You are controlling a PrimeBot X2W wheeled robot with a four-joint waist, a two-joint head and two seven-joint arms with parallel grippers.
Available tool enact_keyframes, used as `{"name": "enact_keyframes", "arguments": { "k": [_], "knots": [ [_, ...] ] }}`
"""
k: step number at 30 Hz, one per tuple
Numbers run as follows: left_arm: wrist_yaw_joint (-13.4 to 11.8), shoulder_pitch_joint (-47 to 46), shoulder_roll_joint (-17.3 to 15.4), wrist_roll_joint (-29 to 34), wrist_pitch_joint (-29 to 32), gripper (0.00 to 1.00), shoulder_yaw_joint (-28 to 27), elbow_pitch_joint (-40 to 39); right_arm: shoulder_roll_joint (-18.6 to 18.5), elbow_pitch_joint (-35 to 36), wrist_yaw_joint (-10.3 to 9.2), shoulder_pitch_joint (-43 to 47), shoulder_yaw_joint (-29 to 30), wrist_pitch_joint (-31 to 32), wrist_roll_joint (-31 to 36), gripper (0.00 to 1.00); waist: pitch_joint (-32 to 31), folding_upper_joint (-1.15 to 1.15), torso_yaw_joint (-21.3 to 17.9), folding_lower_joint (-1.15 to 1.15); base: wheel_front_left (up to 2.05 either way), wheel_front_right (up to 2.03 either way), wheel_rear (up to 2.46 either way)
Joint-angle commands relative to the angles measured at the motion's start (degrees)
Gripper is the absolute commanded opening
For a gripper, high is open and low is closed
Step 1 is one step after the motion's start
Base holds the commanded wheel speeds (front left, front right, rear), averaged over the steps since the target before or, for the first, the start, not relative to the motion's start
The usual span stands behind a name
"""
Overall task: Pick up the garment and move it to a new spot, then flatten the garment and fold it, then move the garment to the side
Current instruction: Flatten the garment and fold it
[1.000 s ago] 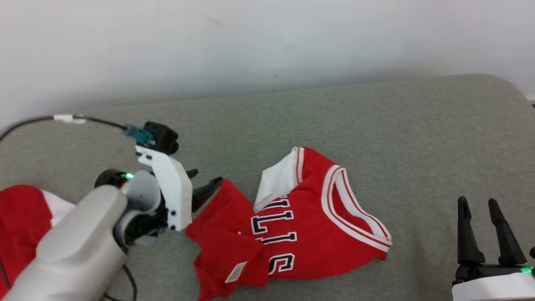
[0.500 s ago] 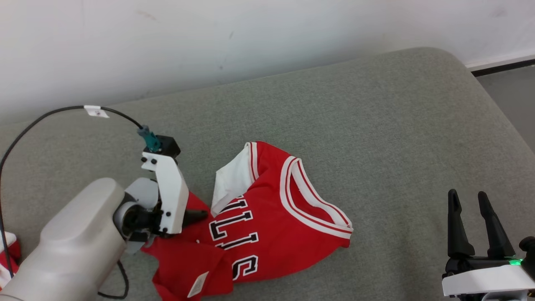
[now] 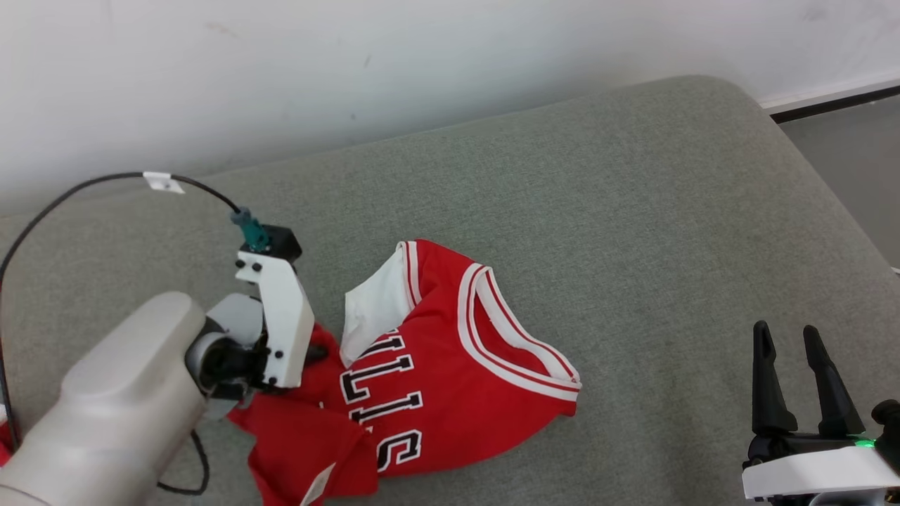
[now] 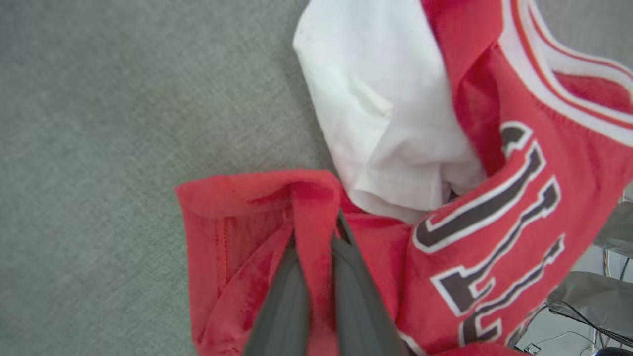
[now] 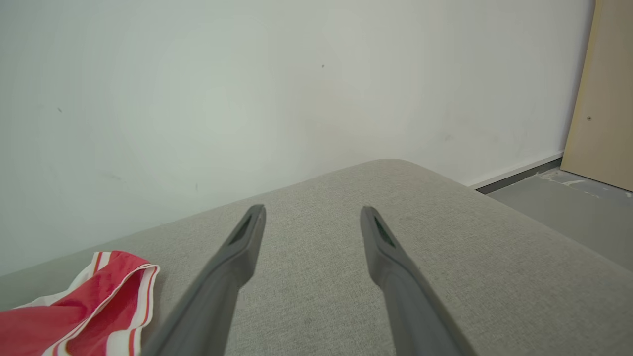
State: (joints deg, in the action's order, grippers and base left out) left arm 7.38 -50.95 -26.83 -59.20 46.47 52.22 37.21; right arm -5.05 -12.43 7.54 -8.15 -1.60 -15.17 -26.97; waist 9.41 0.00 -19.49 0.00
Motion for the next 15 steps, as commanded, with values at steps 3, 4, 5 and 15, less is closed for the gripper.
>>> {"name": "enact_keyframes", "arguments": {
  "k": [3, 4, 5, 15],
  "knots": [
    [0.14, -2.28, -1.15, -1.23, -2.96, 0.0, -1.14, -0.73, -0.14, 0.21, -0.11, -0.06, 0.13, 0.05, 0.66, 1.0, -0.22, 0.0, 0.59, 0.0, 0.0, 0.0, 0.0],
    [0.14, -2.93, -1.32, -1.23, -4.18, 0.0, -1.44, -0.9, -0.21, 0.32, -0.11, -0.01, 0.14, 0.06, 0.73, 1.0, -0.2, 0.0, 0.74, 0.0, 0.0, 0.0, 0.0],
    [0.15, -3.75, -1.56, -0.96, -5.75, 0.0, -1.95, -1.1, -0.3, 0.43, -0.11, 0.06, 0.05, 0.05, 0.76, 1.0, -0.13, 0.0, 0.86, 0.0, 0.0, 0.0, 0.0],
    [-0.96, -8.71, -1.95, 1.39, -17.97, 0.0, -5.8, 5.26, -0.6, 0.62, -0.11, -0.97, -1.11, 0.05, 0.54, 1.0, 1.98, 0.0, 0.52, 0.0, 0.0, 0.0, 0.0]
  ]
}}
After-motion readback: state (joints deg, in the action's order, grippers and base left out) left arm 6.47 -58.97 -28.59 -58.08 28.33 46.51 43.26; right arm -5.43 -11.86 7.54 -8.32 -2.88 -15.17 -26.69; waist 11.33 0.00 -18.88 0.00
